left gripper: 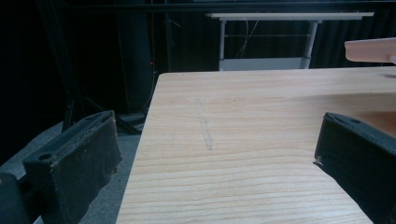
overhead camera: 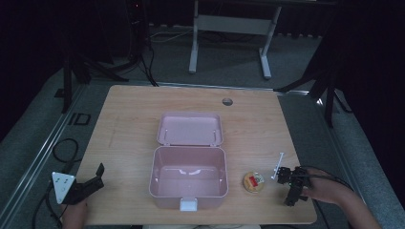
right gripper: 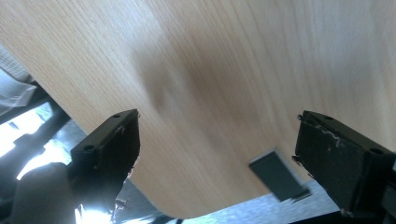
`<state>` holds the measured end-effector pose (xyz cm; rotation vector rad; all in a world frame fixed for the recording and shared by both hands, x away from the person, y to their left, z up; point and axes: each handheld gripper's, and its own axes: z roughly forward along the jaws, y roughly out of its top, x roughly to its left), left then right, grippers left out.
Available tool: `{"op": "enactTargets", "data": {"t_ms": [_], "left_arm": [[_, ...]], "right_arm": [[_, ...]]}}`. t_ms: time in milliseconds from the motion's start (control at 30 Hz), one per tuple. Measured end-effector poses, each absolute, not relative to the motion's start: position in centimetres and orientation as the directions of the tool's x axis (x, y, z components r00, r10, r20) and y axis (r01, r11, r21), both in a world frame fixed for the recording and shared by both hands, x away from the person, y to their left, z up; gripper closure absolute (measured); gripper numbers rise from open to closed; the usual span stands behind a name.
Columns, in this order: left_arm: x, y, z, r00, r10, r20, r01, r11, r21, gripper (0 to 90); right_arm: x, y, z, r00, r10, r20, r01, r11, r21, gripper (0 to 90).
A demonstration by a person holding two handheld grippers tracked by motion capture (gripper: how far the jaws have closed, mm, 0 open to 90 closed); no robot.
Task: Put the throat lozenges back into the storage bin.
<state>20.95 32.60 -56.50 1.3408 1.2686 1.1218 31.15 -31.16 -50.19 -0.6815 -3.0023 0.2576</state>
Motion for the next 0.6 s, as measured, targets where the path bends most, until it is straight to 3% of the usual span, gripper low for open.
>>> {"op": "enactTargets", "data": {"t_ms": [600], "left_arm": [[20.9,32.6,-56.5,0.061,0.998,0.006,0.134,-0.015,0.991,0.4]], "right_arm": [[32.6,-25.8,-51.0,-0.959,0.282,0.027,0.276,0.951,-0.138,15.2]]}}
